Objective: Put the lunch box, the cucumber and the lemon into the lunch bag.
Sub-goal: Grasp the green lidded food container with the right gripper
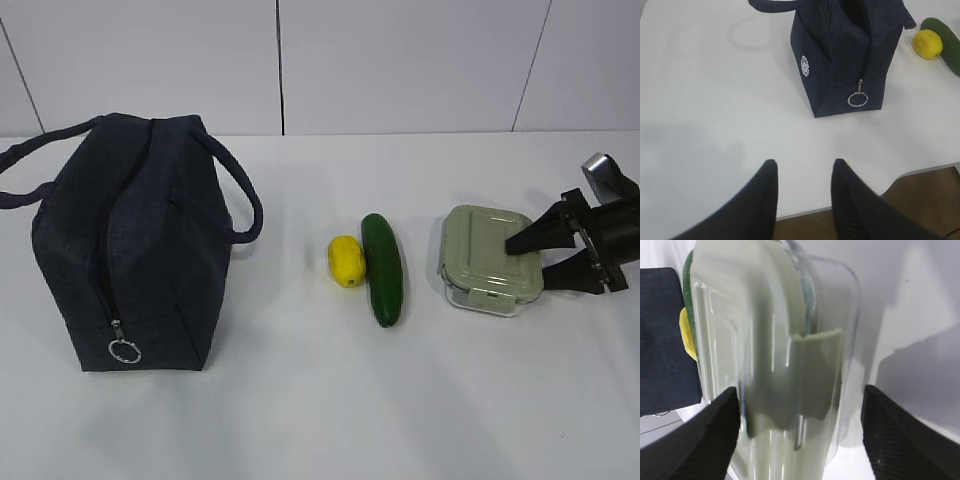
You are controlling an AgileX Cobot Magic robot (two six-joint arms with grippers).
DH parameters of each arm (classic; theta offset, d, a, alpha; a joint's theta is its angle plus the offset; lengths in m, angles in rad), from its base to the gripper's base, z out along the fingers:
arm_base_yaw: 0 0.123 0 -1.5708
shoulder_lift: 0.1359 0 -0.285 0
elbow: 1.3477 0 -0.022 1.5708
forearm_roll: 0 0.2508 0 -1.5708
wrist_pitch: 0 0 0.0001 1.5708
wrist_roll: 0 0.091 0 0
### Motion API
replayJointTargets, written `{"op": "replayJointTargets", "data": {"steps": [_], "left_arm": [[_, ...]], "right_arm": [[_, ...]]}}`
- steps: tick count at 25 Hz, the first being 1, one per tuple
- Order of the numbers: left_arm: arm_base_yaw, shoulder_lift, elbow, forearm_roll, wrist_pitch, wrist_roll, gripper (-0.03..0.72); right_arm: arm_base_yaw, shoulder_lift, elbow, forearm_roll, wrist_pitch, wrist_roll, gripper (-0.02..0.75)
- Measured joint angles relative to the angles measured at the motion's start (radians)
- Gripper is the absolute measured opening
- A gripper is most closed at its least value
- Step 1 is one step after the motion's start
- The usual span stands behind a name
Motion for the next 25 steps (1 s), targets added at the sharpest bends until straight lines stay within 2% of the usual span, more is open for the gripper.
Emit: {"op": "replayJointTargets", "data": {"steps": [11,25], "left_arm": [[0.0,0.0,0.0,0.0,0.0,0.0,0.239],[0.0,0.0,0.0,0.0,0.0,0.0,0.239]], "right_arm": [[0.0,0.0,0.0,0.001,0.0,0.0,0.518],[0.0,0.0,0.0,0.021,0.0,0.0,0.516]]}}
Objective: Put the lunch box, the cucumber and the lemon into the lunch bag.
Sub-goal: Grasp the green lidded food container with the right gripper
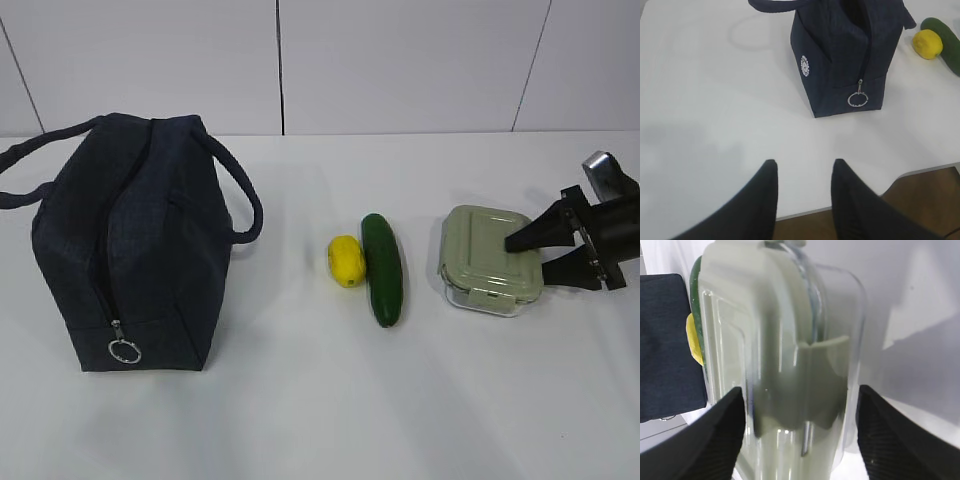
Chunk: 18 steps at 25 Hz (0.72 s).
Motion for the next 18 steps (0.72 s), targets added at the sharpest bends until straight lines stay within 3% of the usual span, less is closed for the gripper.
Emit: {"op": "replayJointTargets", "data": {"steps": [18], "left_arm": [[0.0,0.0,0.0,0.0,0.0,0.0,0.239]], "right_arm": [[0.032,0.0,0.0,0.003,-0.002,0.0,0.515]]}}
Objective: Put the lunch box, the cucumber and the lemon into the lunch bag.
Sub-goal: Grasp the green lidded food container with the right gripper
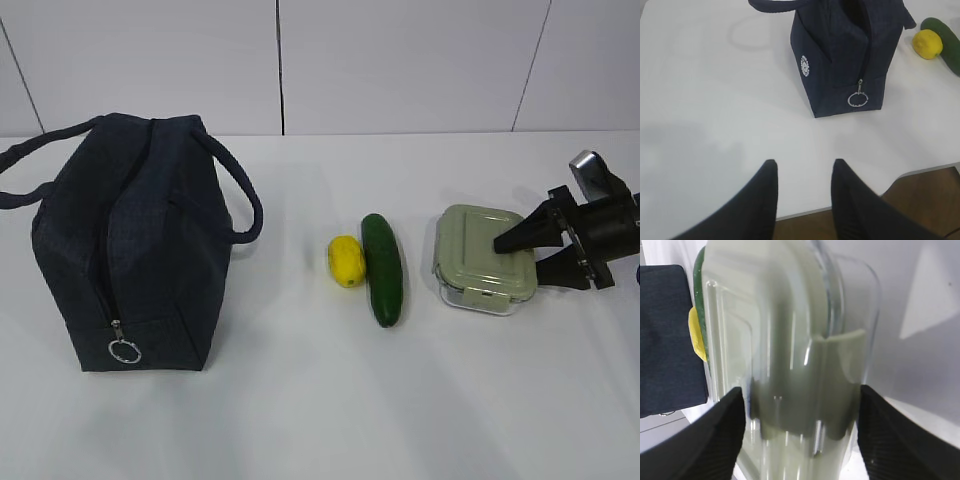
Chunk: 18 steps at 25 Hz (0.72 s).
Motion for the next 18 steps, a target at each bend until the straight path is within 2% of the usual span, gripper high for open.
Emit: {"op": "replayJointTargets", "data": {"steps": [8,18], "left_arm": [[0.0,0.0,0.0,0.0,0.0,0.0,0.239],[0.0,0.0,0.0,0.0,0.0,0.0,0.239]], "right_arm": [[0.0,0.0,0.0,0.001,0.0,0.0,0.513],[0.0,0.0,0.0,0.007,0.002,0.0,0.448]]}}
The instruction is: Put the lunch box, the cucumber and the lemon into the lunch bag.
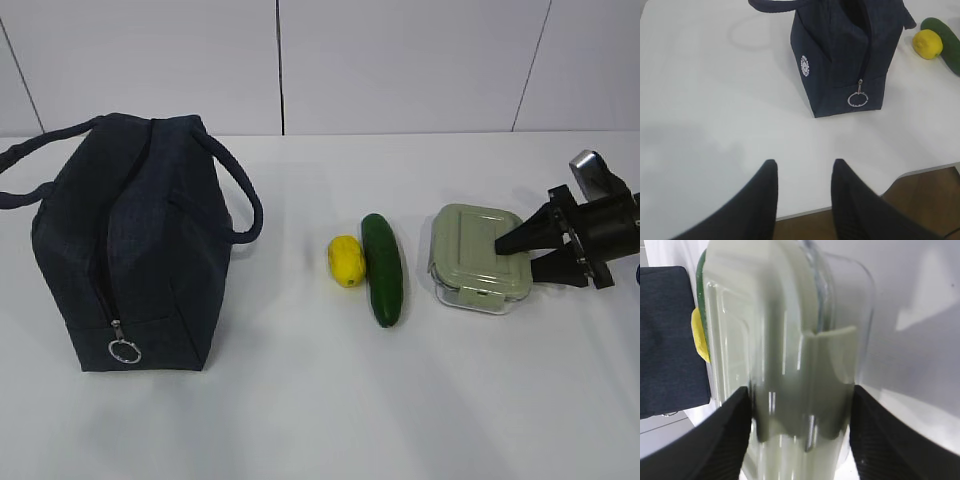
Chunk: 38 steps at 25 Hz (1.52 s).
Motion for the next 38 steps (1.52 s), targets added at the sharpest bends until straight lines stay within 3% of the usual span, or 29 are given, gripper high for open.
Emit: {"op": "replayJointTargets", "data": {"steps": [38], "left_arm": [[0.0,0.0,0.0,0.0,0.0,0.0,0.239]], "right_arm": [[0.0,0.0,0.0,0.004,0.0,0.0,0.383]]}}
